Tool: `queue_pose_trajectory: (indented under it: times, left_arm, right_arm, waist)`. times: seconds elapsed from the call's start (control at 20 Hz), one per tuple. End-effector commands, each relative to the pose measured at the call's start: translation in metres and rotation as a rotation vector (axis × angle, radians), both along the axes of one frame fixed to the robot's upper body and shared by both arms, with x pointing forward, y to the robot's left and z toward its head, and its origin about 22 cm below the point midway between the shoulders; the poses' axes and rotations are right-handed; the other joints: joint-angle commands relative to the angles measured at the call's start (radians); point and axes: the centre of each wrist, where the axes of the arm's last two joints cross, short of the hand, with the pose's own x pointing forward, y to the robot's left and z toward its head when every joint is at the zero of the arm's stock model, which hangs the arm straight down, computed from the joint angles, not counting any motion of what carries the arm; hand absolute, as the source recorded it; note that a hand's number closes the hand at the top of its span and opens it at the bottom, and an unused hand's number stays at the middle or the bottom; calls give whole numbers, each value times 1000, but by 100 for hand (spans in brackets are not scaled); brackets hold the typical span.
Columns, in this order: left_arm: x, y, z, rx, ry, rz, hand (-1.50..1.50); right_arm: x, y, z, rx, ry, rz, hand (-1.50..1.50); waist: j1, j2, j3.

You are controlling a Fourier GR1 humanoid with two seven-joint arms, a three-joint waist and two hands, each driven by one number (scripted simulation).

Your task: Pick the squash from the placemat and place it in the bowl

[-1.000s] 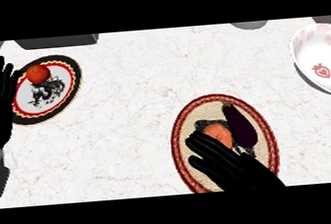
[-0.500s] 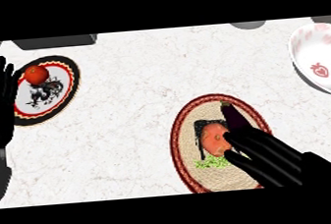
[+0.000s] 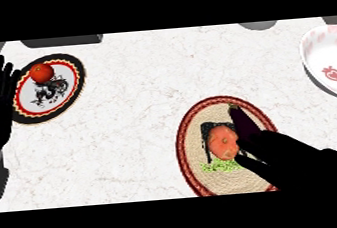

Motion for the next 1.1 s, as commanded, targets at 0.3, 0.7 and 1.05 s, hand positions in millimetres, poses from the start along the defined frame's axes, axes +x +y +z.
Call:
queue_pose_trajectory:
  times: [0.3, 0.7, 1.05]
  left_arm:
    - [-15, -3, -14, 2, 1, -10, 0]
    - [5, -10, -11, 0, 0, -7, 0]
    - [4, -14, -9, -2, 7, 10, 0]
  right_arm:
    - [21, 18, -21, -94, 51, -24, -150]
    - [49, 16, -44, -90, 97, -39, -150]
    - [80, -1, -78, -111, 77, -78, -150]
  waist:
    - [3, -1, 2]
    - [-5, 0, 2]
    - [-3, 1, 2]
